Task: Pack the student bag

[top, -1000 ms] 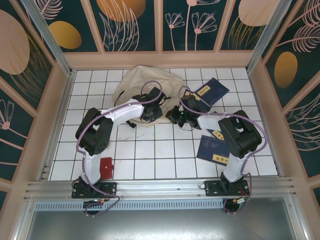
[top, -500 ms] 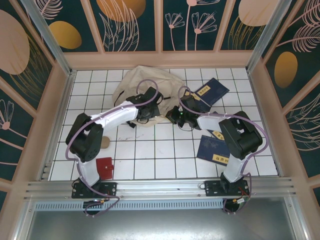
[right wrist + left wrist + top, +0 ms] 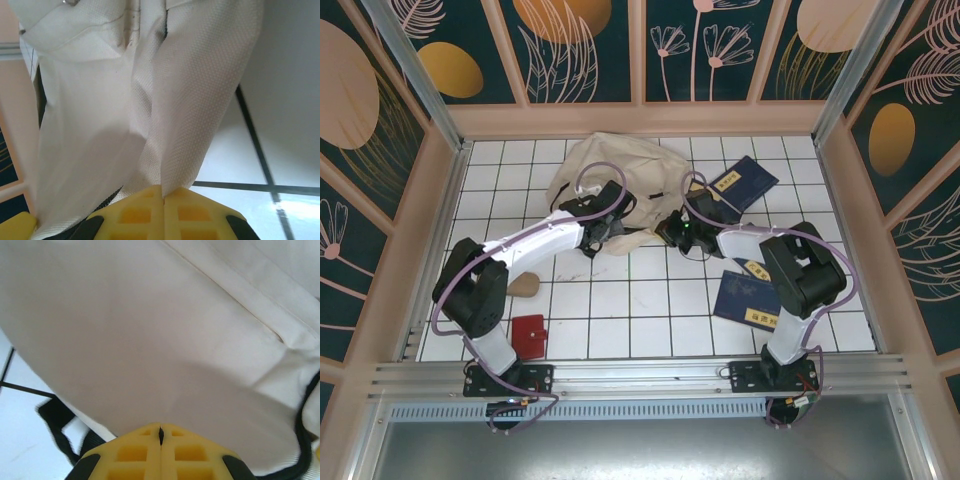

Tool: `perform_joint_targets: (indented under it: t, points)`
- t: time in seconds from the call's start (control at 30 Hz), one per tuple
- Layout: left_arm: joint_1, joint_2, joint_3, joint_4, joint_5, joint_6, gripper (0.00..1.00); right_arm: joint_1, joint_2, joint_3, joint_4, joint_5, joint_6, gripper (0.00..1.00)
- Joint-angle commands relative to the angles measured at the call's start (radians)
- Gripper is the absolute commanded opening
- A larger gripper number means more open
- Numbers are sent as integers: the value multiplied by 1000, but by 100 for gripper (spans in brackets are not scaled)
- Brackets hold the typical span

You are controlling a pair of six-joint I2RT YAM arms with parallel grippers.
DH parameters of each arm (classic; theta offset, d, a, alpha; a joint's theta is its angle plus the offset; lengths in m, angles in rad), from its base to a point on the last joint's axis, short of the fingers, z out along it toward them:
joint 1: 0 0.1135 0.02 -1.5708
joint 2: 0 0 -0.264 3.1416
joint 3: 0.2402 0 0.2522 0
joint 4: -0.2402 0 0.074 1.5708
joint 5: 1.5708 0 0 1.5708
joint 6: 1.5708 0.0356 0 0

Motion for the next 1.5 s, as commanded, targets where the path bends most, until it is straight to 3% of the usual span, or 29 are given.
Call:
perform_joint_targets:
  t: [0.0,0.33,0.6,0.7,0.87,0.93,1.03,1.13,1.3,1.47]
  points:
    - [21,-51,-16,-83,-139,40,0,-61,-43,-20,-85,98,-33,0]
    - [45,-87,-36,-48,-173,90,0,-189,-58,24,-181,86,-212,0]
    - [48,-105,-56,60,-96,156,0,-310,73,234,-243,41,-446,0]
    - [48,-102,-65,120,-39,186,0,-318,84,289,-264,21,-462,8]
    - [49,-99,-85,221,82,241,0,-316,-118,176,-244,-20,-350,42]
    - [48,-97,-85,244,108,249,0,-307,-220,83,-210,-36,-285,47]
    - [49,-97,-85,270,138,258,0,-256,-327,-32,-184,-60,-173,47]
    - [48,-100,-79,284,163,272,0,-144,-369,-111,-116,-61,-44,46]
    - [49,-117,-89,293,169,284,0,10,-305,-141,22,-33,145,32]
    - [48,-133,-109,293,173,289,0,46,-223,-73,44,7,151,31]
